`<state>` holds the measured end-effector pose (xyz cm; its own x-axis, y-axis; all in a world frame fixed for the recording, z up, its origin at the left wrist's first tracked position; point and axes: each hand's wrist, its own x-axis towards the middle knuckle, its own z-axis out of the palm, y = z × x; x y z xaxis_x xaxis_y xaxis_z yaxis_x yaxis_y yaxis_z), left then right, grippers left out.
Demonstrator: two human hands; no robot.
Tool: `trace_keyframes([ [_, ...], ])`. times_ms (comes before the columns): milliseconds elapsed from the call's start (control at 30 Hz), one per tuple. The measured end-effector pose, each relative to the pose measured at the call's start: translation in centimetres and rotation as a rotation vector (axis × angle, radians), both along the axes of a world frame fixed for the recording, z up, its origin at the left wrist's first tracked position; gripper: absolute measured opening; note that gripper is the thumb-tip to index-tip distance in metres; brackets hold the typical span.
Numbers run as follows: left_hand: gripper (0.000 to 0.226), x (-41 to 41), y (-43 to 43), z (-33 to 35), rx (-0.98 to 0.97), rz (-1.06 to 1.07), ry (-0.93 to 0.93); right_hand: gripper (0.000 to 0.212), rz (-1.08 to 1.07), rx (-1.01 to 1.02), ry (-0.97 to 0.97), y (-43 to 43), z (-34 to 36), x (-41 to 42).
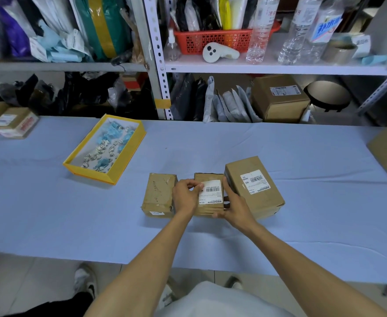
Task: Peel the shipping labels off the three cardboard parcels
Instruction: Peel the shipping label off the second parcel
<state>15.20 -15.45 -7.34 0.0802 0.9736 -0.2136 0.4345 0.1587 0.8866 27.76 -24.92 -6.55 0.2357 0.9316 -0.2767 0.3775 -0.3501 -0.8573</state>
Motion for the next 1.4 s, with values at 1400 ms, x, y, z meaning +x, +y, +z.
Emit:
trace_keyframes([
  [1400, 0.009, -0.1, -0.9, 2.3, -0.137, -0.007, -0.117, 0.121, -0.018, 0.047, -0.113, 0.5, -1.8, -0.1],
])
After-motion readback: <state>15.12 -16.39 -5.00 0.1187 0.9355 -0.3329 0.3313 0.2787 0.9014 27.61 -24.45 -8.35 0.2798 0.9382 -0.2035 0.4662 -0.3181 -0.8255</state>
